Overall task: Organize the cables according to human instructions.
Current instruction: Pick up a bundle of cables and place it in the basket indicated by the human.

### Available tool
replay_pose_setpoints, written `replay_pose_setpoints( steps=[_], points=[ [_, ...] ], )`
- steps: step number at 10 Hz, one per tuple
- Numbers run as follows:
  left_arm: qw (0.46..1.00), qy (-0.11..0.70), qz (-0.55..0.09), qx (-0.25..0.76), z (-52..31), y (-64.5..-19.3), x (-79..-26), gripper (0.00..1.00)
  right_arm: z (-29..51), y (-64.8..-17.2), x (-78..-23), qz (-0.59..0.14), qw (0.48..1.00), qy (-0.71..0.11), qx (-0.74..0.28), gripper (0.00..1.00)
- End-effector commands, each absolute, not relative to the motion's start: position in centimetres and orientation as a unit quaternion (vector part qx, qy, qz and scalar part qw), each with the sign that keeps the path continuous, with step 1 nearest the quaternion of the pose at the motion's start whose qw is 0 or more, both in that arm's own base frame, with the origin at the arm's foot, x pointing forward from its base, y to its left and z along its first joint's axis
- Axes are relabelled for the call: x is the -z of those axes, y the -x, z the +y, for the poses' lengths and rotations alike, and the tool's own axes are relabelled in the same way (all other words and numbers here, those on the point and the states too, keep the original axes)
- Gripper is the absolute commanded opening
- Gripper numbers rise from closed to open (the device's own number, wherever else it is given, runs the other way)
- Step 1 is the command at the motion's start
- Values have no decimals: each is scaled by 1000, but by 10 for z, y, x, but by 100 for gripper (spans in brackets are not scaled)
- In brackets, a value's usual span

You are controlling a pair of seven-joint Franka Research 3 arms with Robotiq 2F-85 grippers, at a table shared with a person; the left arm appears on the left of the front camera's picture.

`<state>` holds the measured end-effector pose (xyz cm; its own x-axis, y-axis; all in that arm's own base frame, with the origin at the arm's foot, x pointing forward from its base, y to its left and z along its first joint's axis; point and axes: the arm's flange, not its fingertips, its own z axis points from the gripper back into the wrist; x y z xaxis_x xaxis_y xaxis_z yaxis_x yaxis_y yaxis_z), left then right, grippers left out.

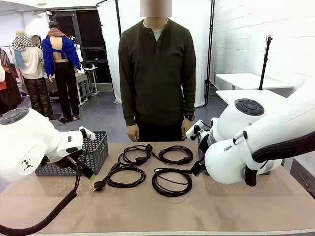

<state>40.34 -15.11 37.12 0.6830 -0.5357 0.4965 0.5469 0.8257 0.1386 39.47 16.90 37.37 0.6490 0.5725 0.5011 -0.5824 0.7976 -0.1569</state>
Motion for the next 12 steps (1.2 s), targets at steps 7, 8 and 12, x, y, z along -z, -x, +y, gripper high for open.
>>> replay_pose_setpoints(
  steps=[7,8,12],
  points=[
    [917,10,-267,295,-151,-403,-371,100,169,-395,-374,-273,908,-9,-318,100],
    [917,10,-267,295,-151,-403,-371,100,169,-395,-374,-273,908,-9,-318,100],
    [917,10,-267,295,-151,-403,-371,100,169,-395,-374,-273,908,-9,-318,100]
  ],
)
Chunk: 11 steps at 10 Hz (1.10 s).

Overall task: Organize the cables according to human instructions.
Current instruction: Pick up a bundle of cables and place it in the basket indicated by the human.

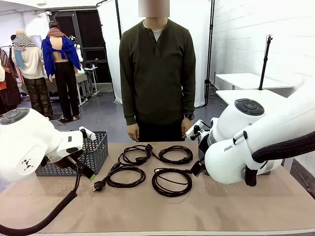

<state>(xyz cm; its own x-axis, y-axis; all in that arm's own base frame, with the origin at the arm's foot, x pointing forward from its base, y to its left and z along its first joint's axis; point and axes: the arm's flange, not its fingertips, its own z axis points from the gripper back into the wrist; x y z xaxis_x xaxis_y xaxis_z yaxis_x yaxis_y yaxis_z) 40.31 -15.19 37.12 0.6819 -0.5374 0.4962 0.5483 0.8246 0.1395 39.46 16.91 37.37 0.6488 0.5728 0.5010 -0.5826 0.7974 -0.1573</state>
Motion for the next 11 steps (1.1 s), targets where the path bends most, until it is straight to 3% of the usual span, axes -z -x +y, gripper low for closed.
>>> replay_pose_setpoints(
  steps=[1,4,11],
  points=[
    [917,10,-267,295,-151,-403,-371,100,169,-395,-374,-273,908,-9,-318,100],
    [913,9,-273,301,-149,-402,-379,100,169,-395,-374,-273,908,-9,-318,100],
    [868,61,-294,396,-119,-383,-450,100,131,-378,-455,-284,883,-83,-364,100]
  ],
)
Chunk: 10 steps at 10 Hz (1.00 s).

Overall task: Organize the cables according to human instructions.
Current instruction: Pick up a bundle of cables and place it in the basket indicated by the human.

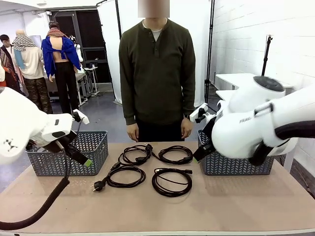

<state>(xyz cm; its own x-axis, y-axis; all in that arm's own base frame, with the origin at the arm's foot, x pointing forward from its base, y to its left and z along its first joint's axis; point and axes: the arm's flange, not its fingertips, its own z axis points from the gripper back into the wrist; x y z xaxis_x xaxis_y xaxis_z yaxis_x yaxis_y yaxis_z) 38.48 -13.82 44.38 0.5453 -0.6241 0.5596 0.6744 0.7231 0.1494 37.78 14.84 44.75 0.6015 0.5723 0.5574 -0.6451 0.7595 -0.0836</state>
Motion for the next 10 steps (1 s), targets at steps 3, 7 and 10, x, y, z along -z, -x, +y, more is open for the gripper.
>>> replay_pose_setpoints(
  steps=[3,7,10],
  points=[
    [848,114,-306,417,-89,-387,-471,100,109,-368,-481,-294,861,-123,-395,100],
    [829,142,-319,437,-60,-385,-488,100,85,-365,-497,-302,845,-153,-414,100],
    [832,138,-318,433,-54,-386,-491,100,82,-363,-499,-299,838,-173,-422,100]
  ],
)
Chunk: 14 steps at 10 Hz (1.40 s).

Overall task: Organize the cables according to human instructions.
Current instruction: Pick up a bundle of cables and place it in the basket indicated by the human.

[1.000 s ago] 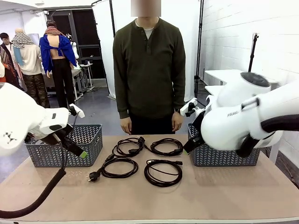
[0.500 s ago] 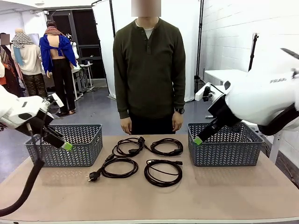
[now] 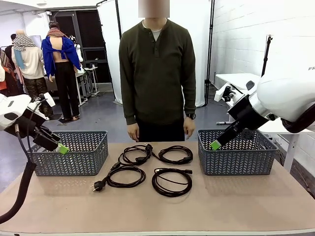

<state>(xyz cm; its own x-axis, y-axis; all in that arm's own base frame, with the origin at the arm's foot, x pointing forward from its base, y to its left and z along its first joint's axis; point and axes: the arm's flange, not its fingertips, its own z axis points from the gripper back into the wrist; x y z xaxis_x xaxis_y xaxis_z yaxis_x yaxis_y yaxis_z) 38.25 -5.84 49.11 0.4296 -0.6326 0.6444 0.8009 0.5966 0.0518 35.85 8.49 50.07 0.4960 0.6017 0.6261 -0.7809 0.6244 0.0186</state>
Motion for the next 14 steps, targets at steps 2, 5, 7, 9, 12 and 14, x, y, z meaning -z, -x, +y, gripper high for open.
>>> replay_pose_setpoints(
  steps=[2,5,7,9,12,14],
  points=[
    [834,132,-318,431,-61,-382,-491,100,85,-359,-501,-295,851,-152,-406,100],
    [834,132,-318,431,-61,-382,-491,100,85,-359,-501,-295,851,-152,-406,100],
    [834,132,-318,431,-61,-382,-491,100,85,-359,-501,-295,851,-152,-406,100],
    [834,132,-318,431,-61,-382,-491,100,85,-359,-501,-295,851,-152,-406,100],
    [834,132,-318,431,-61,-382,-491,100,85,-359,-501,-295,851,-152,-406,100],
    [834,132,-318,431,-61,-382,-491,100,85,-359,-501,-295,851,-152,-406,100]
  ],
)
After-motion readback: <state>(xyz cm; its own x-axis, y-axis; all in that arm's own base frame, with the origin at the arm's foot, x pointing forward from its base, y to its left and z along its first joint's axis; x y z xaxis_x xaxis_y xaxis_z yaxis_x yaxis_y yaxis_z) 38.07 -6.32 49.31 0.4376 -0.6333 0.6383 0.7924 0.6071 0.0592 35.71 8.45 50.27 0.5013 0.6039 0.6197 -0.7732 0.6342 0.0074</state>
